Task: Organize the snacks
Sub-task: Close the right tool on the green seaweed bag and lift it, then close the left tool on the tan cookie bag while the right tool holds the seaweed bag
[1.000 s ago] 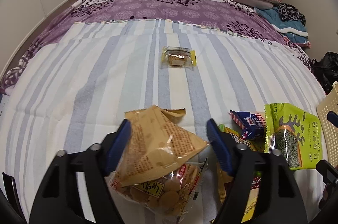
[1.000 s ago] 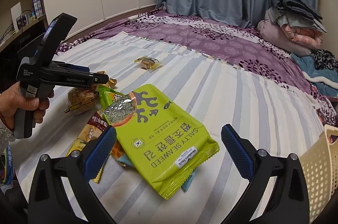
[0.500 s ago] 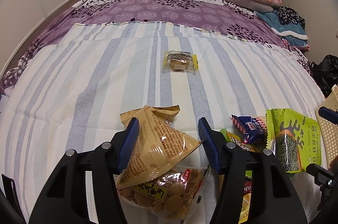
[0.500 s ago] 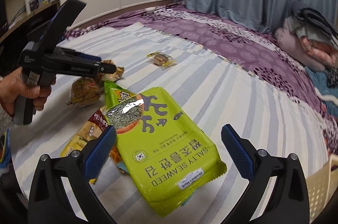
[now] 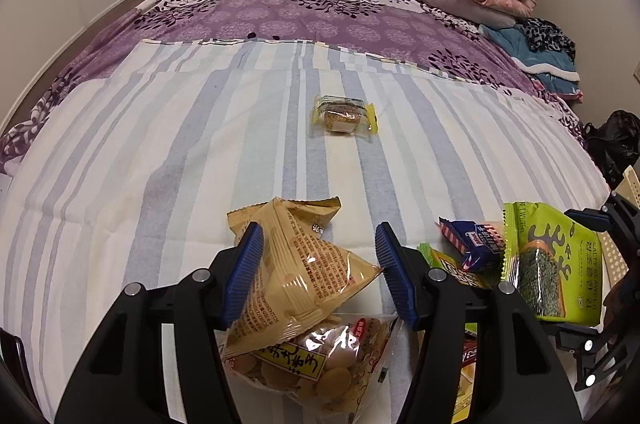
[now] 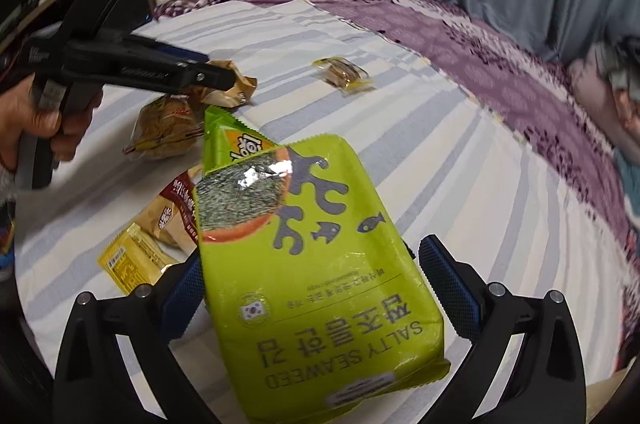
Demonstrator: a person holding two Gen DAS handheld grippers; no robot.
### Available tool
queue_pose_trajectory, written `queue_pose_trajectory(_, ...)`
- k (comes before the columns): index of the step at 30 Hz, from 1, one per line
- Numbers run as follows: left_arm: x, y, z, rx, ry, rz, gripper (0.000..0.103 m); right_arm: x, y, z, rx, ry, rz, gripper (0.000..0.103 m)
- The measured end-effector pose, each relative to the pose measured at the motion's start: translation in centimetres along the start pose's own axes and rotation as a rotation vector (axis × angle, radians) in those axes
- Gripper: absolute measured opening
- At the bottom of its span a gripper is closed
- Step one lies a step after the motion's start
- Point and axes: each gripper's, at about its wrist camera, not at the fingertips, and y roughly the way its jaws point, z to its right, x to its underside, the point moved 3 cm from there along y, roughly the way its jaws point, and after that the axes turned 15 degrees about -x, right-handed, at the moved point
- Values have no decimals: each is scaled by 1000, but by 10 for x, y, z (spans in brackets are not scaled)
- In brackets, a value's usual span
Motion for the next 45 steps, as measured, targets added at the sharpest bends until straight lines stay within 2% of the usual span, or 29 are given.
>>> queue_pose_trajectory(5, 0, 3, -2, -2, -7, -11, 65, 7, 0, 1, -10, 26, 8, 86)
queue_pose_trajectory(12, 3, 7, -7, -21, -30, -22, 68, 14, -12, 0, -3, 77, 60, 83)
queue_pose_trajectory(20, 1, -6, -11, -29, -39, 19, 51, 22, -37, 3, -29, 189, 179, 82)
queue_pose_trajectory(25, 3, -20, -18, -27, -60, 35, 43, 27, -52, 1, -29, 214, 230, 82)
queue_pose_trajectory(30, 16, -27, -22, -42, -49, 37, 43, 32, -60, -7, -36, 214, 252, 82)
queue_pose_trajectory(31, 18, -26, -23, -47, -47, 33, 46, 34, -61, -8, -35, 212, 252, 82)
queue_pose_trajectory(32, 19, -24, -25, -52, -49, 25, 56, 35, -61, -9, -36, 213, 253, 82)
queue_pose_trajectory(34, 18, -18, -30, -60, -68, -1, 67, 37, -62, -10, -38, 218, 253, 82)
queue_pose_trajectory(38, 12, -8, -33, -33, -71, -43, 81, 40, -65, -10, -29, 227, 259, 83)
queue_pose_trajectory(42, 3, 8, -27, -48, -26, -77, 81, 40, -68, -7, -21, 246, 275, 83)
queue_pose_trajectory(45, 1, 20, -26, -47, -28, -105, 80, 41, -67, -5, -17, 253, 280, 83)
